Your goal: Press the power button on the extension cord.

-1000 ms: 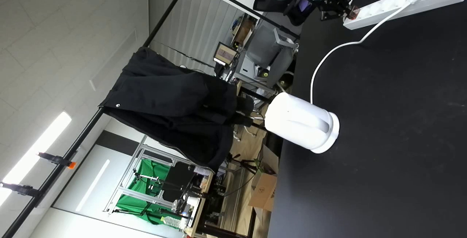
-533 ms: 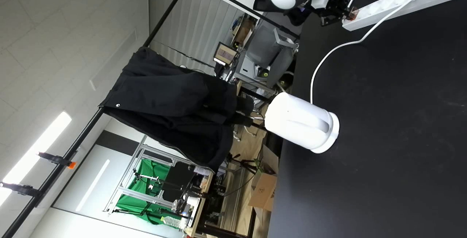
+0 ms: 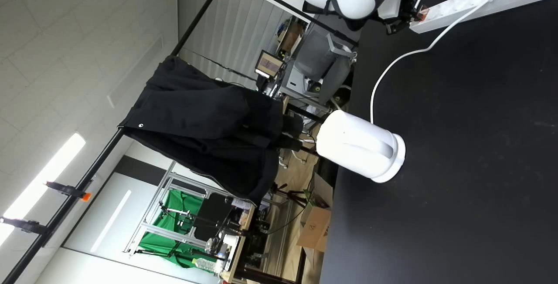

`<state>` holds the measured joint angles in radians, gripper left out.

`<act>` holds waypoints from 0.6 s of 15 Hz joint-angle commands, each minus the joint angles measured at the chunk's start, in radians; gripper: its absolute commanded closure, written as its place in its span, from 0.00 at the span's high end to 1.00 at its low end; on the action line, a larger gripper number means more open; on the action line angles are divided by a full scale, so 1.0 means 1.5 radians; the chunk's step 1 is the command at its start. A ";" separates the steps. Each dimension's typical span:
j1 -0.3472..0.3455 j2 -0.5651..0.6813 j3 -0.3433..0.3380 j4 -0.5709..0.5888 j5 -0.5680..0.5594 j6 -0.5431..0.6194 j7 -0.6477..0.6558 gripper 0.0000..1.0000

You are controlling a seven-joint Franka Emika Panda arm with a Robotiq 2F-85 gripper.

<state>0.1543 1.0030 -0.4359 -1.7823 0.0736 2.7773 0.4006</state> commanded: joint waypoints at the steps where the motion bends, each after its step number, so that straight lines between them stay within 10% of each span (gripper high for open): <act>1: 0.046 0.043 -0.050 0.009 -0.031 0.013 0.068 0.00; 9: 0.023 0.040 -0.015 0.011 -0.003 0.024 0.066 0.00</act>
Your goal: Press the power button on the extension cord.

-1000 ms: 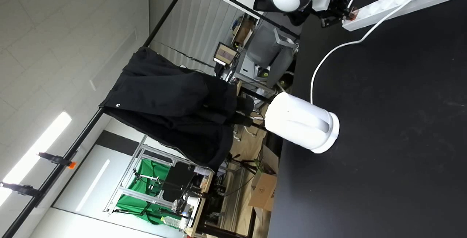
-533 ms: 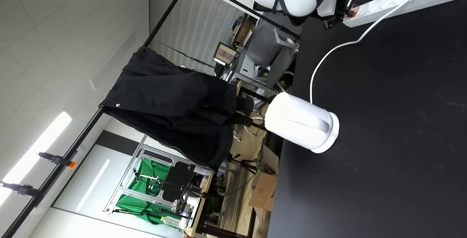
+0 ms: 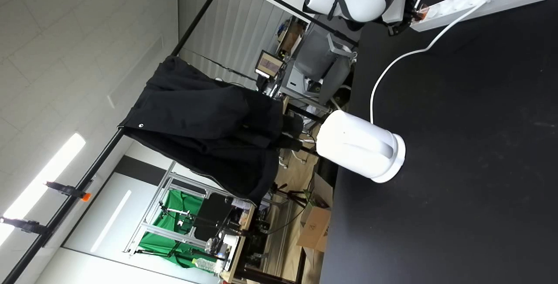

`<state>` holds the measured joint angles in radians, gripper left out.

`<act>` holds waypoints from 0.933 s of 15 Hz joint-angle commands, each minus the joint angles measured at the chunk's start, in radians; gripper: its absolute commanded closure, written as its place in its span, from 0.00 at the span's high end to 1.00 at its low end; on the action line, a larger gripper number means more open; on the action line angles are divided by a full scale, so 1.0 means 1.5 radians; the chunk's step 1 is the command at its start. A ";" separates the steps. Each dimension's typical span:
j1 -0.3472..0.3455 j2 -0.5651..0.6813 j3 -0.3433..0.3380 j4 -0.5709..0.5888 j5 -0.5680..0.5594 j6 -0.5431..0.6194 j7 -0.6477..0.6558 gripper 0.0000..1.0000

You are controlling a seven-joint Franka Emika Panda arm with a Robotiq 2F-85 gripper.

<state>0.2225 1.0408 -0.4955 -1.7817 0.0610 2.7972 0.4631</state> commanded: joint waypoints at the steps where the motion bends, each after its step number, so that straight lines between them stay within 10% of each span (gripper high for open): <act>1: -0.029 0.012 0.033 0.011 0.011 0.009 0.025 0.00; 14: -0.178 -0.077 0.143 -0.005 0.108 0.010 -0.021 0.00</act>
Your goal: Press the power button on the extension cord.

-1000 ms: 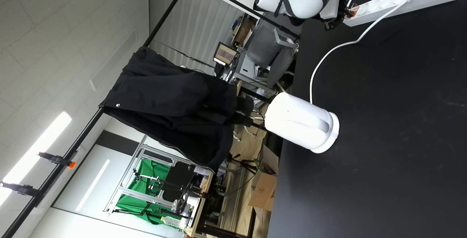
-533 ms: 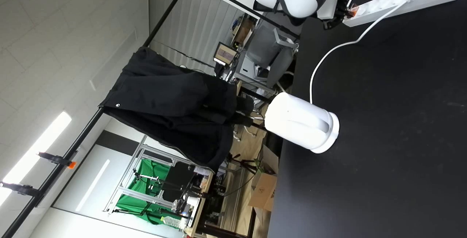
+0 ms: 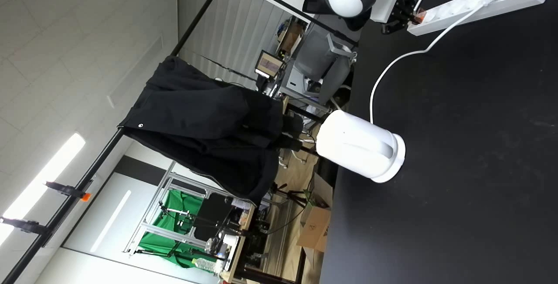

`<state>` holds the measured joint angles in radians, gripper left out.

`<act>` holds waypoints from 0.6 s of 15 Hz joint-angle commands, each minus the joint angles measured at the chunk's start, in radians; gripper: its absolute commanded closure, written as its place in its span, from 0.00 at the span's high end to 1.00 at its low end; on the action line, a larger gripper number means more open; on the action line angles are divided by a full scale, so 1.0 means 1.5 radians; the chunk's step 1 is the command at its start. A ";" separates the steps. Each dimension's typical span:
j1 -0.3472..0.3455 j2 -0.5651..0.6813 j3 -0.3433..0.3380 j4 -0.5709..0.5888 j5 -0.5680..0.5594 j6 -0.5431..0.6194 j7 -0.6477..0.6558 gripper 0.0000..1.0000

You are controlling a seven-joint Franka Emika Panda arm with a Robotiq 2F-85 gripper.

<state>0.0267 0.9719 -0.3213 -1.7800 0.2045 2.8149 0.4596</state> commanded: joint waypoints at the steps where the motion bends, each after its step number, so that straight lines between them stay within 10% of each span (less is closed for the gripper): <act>1: -0.052 -0.046 0.023 -0.014 0.013 -0.002 -0.020 0.00; 6: -0.099 -0.163 0.026 -0.075 0.011 0.028 -0.067 0.00; 7: -0.107 -0.183 0.029 -0.083 0.011 0.029 -0.077 0.26; 9: -0.127 -0.220 0.037 -0.106 0.010 0.032 -0.102 0.33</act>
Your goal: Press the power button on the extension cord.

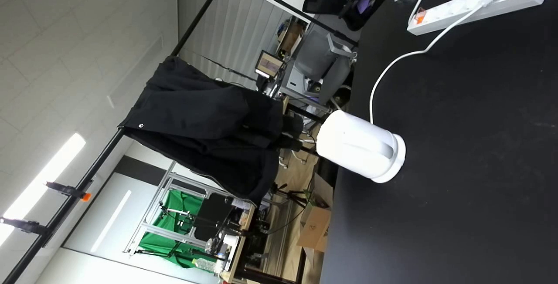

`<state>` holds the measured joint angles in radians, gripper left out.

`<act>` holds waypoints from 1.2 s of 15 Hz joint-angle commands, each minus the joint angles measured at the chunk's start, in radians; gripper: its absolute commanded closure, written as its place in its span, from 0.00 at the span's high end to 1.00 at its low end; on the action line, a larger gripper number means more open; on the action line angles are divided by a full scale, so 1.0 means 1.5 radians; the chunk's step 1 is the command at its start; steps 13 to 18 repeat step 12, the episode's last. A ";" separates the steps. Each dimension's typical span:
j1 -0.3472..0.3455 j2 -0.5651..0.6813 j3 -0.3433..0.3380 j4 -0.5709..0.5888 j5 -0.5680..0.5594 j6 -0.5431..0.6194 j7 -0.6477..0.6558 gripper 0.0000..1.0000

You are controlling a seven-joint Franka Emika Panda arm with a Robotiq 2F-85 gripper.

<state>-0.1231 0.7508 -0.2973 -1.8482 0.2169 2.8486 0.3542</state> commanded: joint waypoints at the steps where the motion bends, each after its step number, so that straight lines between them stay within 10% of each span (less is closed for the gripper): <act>1: -0.038 -0.091 0.026 -0.073 0.001 0.008 -0.045 0.39; 3: -0.050 -0.121 0.025 -0.098 -0.001 0.010 -0.061 0.54; 4: -0.036 -0.076 0.017 -0.052 -0.008 0.001 -0.038 0.35; 7: -0.048 -0.104 0.019 -0.077 -0.008 0.001 -0.051 0.53; 18: -0.048 -0.105 0.023 -0.083 -0.008 0.003 -0.052 0.54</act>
